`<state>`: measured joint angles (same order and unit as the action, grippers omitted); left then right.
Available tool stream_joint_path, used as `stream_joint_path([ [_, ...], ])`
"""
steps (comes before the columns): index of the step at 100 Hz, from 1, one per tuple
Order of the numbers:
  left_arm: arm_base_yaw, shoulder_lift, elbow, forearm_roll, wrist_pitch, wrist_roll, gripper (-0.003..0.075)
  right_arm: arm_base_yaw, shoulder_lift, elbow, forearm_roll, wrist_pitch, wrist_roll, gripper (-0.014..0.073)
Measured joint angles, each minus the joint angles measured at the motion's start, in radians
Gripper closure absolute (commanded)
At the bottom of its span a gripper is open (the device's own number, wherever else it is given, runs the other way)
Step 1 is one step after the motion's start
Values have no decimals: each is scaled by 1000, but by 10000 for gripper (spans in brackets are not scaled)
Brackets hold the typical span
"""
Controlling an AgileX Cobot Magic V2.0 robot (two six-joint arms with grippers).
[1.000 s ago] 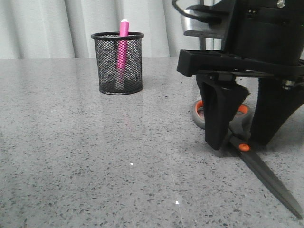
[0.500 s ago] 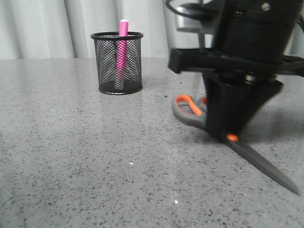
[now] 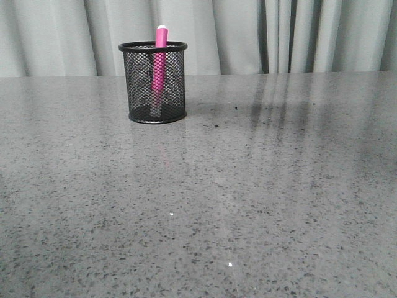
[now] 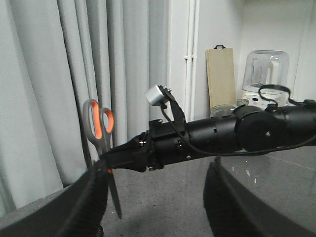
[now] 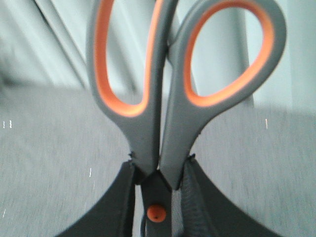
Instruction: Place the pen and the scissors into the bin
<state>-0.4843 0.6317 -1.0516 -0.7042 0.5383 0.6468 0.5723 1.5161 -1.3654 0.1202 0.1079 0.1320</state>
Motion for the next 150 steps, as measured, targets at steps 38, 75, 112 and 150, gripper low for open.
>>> stream_joint_path([
  [38, 0, 0, 0, 0, 6, 0, 332, 0, 272, 2, -43, -380, 0, 652],
  [75, 0, 0, 0, 11, 19, 0, 332, 0, 330, 4, -71, -369, 0, 590],
  [112, 0, 0, 0, 28, 23, 0, 332, 11, 330, 4, -71, -339, 0, 163],
  [150, 33, -61, 64, 260, 26, -180, 617, 11, 87, 4, -81, -200, 0, 659],
])
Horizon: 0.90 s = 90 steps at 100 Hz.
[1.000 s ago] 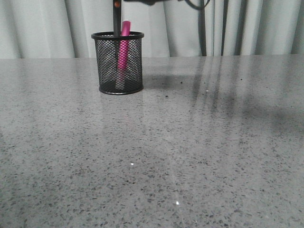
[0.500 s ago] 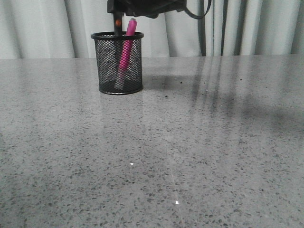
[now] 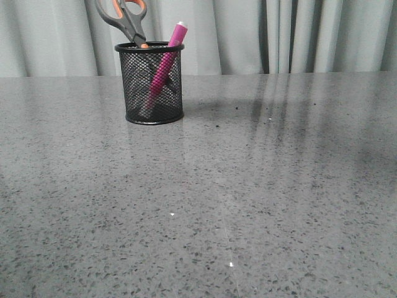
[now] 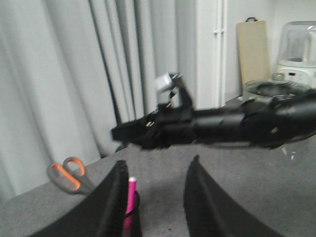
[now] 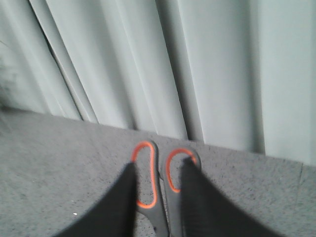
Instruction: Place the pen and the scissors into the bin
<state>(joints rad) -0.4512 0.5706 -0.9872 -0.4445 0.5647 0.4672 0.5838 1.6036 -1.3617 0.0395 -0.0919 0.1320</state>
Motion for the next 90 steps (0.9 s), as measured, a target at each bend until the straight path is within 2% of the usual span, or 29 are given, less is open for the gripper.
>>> stream_joint_path([
  [15, 48, -85, 113, 108, 0, -118, 738, 0, -190, 68, -83, 92, -2, 661],
  [33, 129, -233, 296, 158, -32, -179, 739, 0, -503, 366, -187, 126, -2, 662],
  [58, 204, -391, 475, 171, -39, -187, 739, 0, -1049, 773, -261, 245, -2, 662],
  [73, 206, -413, 527, 171, -36, -188, 739, 0, -1325, 894, -271, 335, -2, 662],
  [90, 206, -414, 534, 171, -36, -188, 739, 0, -1513, 952, -279, 416, -2, 662],
])
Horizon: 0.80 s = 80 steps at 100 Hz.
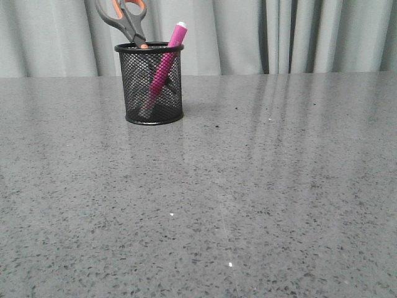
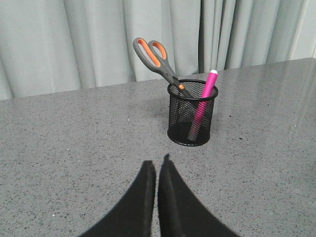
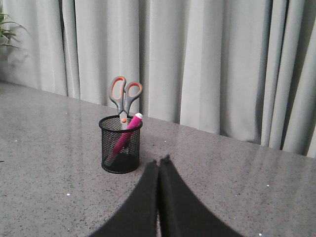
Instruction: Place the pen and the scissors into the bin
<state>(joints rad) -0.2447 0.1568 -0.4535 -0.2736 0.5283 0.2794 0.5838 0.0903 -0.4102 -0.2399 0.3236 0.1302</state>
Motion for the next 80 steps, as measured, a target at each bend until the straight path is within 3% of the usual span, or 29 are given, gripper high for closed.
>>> stream_joint_path([
  [80, 0, 0, 0, 11, 0, 0, 739, 0, -26, 4, -6, 37, -2, 662],
])
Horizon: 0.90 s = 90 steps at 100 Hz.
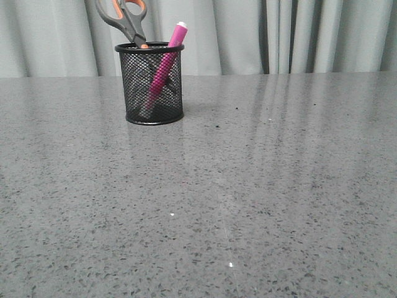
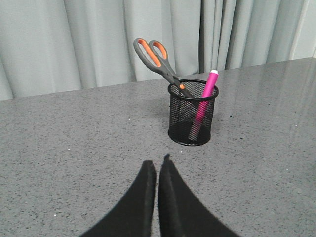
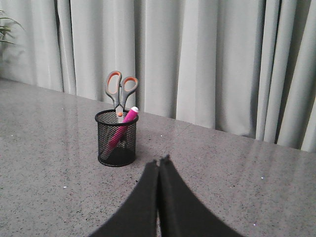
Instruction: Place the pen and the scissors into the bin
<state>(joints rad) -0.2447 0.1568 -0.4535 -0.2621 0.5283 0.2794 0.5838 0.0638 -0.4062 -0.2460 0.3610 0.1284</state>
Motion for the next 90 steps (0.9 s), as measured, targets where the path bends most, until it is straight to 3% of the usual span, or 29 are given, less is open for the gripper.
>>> stream_joint_path([
  [12, 0, 0, 44, 102, -50, 0, 739, 0, 0, 0, 0, 0, 0, 662],
  [23, 12, 0, 163, 185, -202, 0, 739, 0, 0, 0, 0, 0, 0, 662],
  [31, 44, -4, 267, 203, -317, 0, 739, 0, 0, 0, 0, 0, 0, 662],
  [45, 101, -54, 414, 198, -386, -42, 739, 0, 0, 0, 0, 2, 0, 662],
  [59, 134, -142, 455, 196, -341, -61, 739, 0, 0, 0, 0, 7, 0, 662],
  [74, 177, -161, 455, 204, -204, -63, 739, 0, 0, 0, 0, 9, 0, 662],
  [90, 215, -161, 455, 206, -193, -65, 739, 0, 0, 0, 0, 8, 0, 662],
])
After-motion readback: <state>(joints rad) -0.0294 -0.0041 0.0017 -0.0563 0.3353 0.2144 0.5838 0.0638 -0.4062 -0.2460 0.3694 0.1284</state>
